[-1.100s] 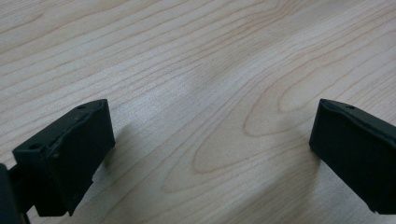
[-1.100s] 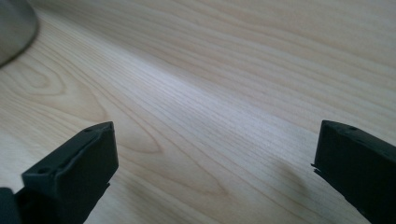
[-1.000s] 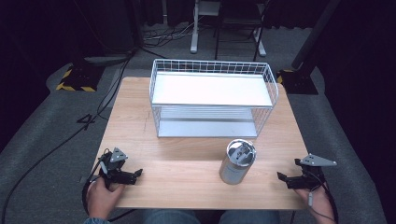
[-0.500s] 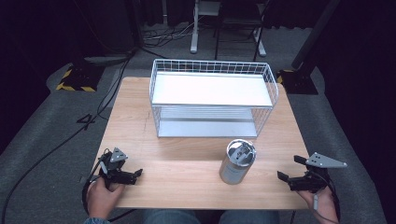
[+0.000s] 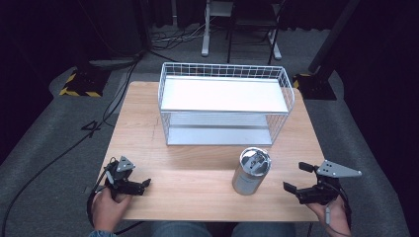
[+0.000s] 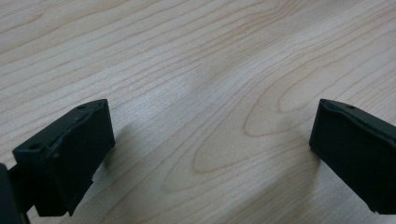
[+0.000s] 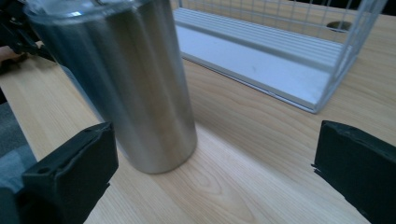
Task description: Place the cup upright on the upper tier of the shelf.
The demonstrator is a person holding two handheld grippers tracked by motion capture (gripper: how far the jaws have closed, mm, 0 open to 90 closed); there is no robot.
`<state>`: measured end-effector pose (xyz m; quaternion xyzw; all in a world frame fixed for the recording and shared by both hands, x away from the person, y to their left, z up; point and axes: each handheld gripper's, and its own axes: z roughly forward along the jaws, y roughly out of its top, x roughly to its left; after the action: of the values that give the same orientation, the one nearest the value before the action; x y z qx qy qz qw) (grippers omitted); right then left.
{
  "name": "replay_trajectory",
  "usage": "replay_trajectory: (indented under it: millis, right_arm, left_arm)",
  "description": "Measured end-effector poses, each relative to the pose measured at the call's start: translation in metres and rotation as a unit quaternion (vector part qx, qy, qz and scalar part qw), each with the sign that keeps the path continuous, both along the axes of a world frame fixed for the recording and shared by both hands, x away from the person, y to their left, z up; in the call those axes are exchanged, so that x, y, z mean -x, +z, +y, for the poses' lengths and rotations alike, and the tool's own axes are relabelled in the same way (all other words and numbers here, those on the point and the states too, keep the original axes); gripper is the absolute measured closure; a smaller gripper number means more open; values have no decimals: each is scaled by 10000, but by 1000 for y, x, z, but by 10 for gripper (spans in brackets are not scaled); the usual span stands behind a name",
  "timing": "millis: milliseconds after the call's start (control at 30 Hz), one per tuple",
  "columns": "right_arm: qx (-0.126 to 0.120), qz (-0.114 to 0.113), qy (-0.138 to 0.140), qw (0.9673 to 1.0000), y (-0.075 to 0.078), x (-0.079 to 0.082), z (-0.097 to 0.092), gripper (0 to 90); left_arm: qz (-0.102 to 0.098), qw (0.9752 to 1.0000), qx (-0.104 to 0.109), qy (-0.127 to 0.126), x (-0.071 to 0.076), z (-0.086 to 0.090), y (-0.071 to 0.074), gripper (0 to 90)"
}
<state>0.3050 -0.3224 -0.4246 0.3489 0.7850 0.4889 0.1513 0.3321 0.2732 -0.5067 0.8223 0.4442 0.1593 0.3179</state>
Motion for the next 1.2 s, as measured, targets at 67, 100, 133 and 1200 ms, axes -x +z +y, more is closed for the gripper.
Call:
replay_trajectory:
  millis: [67, 100, 133, 1200]
  right_arm:
    - [-13, -21, 69, 10000, 3, 0, 7, 0]
    - [-13, -21, 69, 10000, 3, 0, 7, 0]
    - [-18, -34, 111, 9999, 4, 0, 10, 0]
    - [-197, -178, 619, 9977, 2, -15, 92, 0]
  left_arm:
    - [0, 10000, -1, -1, 0, 0, 0, 4]
    - [-1, 10000, 0, 0, 0, 0, 0, 4]
    - [7, 10000, -1, -8, 0, 0, 0, 4]
    - [-3, 10000, 13, 28, 0, 0, 0, 4]
